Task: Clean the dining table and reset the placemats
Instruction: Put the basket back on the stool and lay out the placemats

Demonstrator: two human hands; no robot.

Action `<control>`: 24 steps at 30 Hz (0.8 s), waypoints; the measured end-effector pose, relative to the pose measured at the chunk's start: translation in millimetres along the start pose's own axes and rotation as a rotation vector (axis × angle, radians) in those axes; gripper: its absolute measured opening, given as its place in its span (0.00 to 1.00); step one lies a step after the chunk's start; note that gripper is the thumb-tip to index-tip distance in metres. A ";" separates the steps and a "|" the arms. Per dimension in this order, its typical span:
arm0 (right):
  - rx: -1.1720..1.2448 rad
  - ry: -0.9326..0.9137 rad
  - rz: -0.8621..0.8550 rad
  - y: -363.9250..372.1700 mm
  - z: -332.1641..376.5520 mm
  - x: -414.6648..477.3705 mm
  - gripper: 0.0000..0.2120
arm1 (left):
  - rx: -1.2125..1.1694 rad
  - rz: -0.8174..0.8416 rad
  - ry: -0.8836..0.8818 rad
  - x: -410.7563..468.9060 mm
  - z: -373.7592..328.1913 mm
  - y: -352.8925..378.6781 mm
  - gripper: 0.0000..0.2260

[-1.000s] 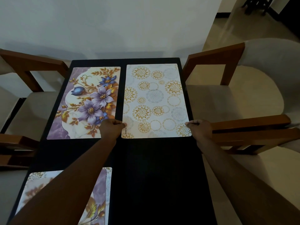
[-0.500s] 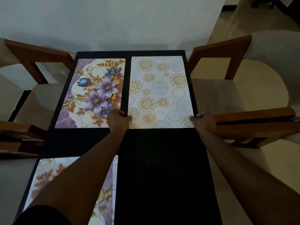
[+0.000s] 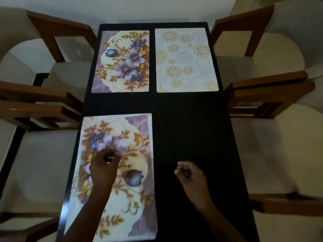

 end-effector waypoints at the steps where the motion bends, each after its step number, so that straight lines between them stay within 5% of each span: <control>1: -0.010 -0.009 0.026 10.3 -18.8 -15.8 0.11 | -0.008 0.003 -0.028 -15.2 15.7 -16.7 0.08; 10: -0.130 -0.034 0.152 71.1 -90.3 -94.8 0.25 | -0.052 0.091 -0.138 -113.1 92.3 -122.9 0.15; 16: -0.181 0.024 0.139 85.2 -101.5 -104.1 0.29 | -0.164 0.168 -0.277 -119.8 130.3 -132.9 0.32; 24: -0.171 -0.095 0.040 89.6 -94.5 -113.1 0.12 | -0.193 0.185 -0.372 -106.0 148.4 -141.7 0.24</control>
Point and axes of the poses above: each hand's wrist, its own x-axis towards the middle knuckle, its own y-axis out of the palm, z = x × y, the point moved 2 cm from there along x, towards the middle knuckle, and after that the axes turned 7 degrees about y, right-handed, at the moved point
